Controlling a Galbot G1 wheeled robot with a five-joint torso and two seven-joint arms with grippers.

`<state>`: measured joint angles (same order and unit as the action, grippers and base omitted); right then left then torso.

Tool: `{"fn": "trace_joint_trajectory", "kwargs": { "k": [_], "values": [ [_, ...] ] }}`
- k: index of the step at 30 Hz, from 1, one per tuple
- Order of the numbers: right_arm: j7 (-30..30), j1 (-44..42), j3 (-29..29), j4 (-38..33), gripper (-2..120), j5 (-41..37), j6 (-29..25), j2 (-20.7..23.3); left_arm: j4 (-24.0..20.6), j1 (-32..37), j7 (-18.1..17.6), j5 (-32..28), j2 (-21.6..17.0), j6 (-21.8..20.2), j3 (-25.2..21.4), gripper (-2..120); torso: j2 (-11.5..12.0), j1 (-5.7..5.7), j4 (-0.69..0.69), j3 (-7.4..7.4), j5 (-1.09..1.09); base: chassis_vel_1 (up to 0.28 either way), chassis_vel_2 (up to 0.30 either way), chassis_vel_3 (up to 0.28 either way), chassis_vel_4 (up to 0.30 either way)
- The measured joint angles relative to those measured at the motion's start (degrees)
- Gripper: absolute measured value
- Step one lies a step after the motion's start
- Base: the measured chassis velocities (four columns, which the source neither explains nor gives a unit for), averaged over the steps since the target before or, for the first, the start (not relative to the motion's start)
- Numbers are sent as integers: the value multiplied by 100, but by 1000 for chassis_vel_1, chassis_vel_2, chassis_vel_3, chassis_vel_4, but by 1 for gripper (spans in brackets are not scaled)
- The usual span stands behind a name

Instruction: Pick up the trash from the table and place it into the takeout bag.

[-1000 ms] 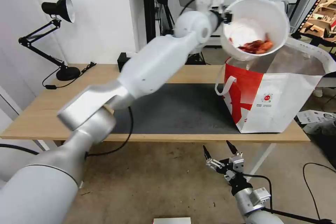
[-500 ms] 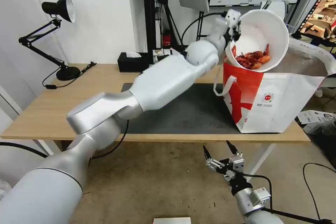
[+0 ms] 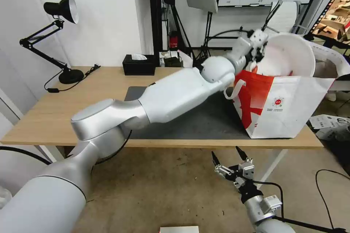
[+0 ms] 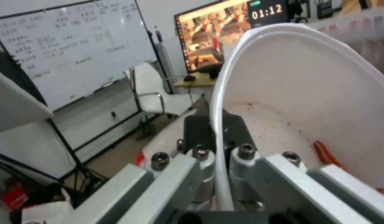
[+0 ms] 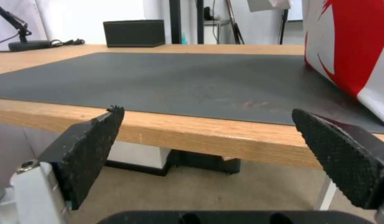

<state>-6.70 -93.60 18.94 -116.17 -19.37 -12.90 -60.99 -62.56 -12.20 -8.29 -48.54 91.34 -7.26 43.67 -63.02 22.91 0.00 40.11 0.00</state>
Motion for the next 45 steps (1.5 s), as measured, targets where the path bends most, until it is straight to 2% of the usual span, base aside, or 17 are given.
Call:
{"fn": "trace_joint_trajectory", "kwargs": {
  "k": [9, 15, 19, 23, 26, 29, 30, 31, 33, 34, 35, 36, 38, 40, 41, 44, 45],
  "values": [
    [0, 0, 0, 0, 100, 0, 0, 0, -40, 118, 19, -4, -6, -34, 218, 2, 0, 0, 0, 0, 0, 0, 0, 0, 0],
    [0, 0, 0, 0, 100, 0, 0, 0, -145, 191, 8, -146, -9, -59, 252, 28, 0, 0, 0, 0, -1, 0, 0, 0, 0],
    [0, 0, 0, 0, 100, 0, 0, 0, -181, 227, -6, -211, -9, -69, 215, 38, 0, 0, 0, 0, -1, 0, 0, 0, 0],
    [0, 0, 0, 0, 100, 0, 0, 0, -381, 287, -135, -211, -111, -70, 29, 58, 0, 0, -1, 0, 0, 0, 0, 0, 0],
    [0, 0, 0, 0, 100, 0, 0, 0, -519, 288, -177, -211, -211, -70, -30, 64, 0, 0, -1, 0, 0, 0, 0, 0, 0],
    [0, 0, 0, 0, 100, 0, 0, 0, -1296, 310, -357, -246, -801, -73, -245, 78, 0, 0, -1, 0, -1, 0, 0, 0, 0],
    [0, 0, 0, 0, 100, 0, 0, 0, -1296, 310, -357, -246, -801, -73, -245, 78, 0, 0, -1, 0, -1, 0, 0, 0, 0],
    [0, 0, 0, 0, 100, 0, 0, 0, -1503, 335, -396, -251, -958, -74, -291, 82, 0, 0, 1, 0, -1, 0, 0, 0, 0],
    [0, 0, 0, 0, 100, 0, 0, 0, -2342, 536, -585, -261, -1587, -74, -521, 93, -1, 0, 0, 0, -3, 0, 0, 0, 0],
    [0, 0, 0, 0, 100, 0, 0, 0, -2342, 536, -585, -261, -1587, -74, -521, 93, -1, 0, 0, 0, -3, 0, 0, 0, 0],
    [-1, 0, 0, 0, 100, 0, 0, 0, -2692, 688, -672, -254, -1883, -81, -635, 97, -1, 0, 0, 0, -2, 0, 0, 0, 0],
    [2, 0, -1, 0, 100, 0, 0, 0, -2929, 808, -706, -235, -2082, -87, -722, 99, -1, 0, 1, 0, -3, 0, 0, 0, 0],
    [0, 0, 1, 0, 100, 0, 0, 0, -3042, 870, -717, -218, -2185, -89, -768, 99, 0, 0, 1, 0, -3, 0, 0, 0, 0],
    [0, 1, 0, 0, 100, 0, -1, -1, -3802, 1536, -754, -14, -2893, -101, -1204, 100, -1, 0, 0, -1, -3, 0, 0, 0, 0],
    [0, 1, 0, 0, 100, 0, -1, -1, -3802, 1536, -754, -14, -2893, -101, -1204, 100, -1, 0, 0, -1, -3, 0, 0, 0, 0],
    [0, 0, 0, 0, 100, -1, 0, 0, -4613, 2601, -739, 341, -3801, -114, -2085, 100, -1, 0, 2, 0, -2, 0, 0, 0, 0],
    [0, 0, 0, 0, 100, -1, 0, 0, -4613, 2601, -739, 341, -3801, -114, -2085, 100, -1, 0, 2, 0, -2, 0, 0, 0, 0]
  ]
}}
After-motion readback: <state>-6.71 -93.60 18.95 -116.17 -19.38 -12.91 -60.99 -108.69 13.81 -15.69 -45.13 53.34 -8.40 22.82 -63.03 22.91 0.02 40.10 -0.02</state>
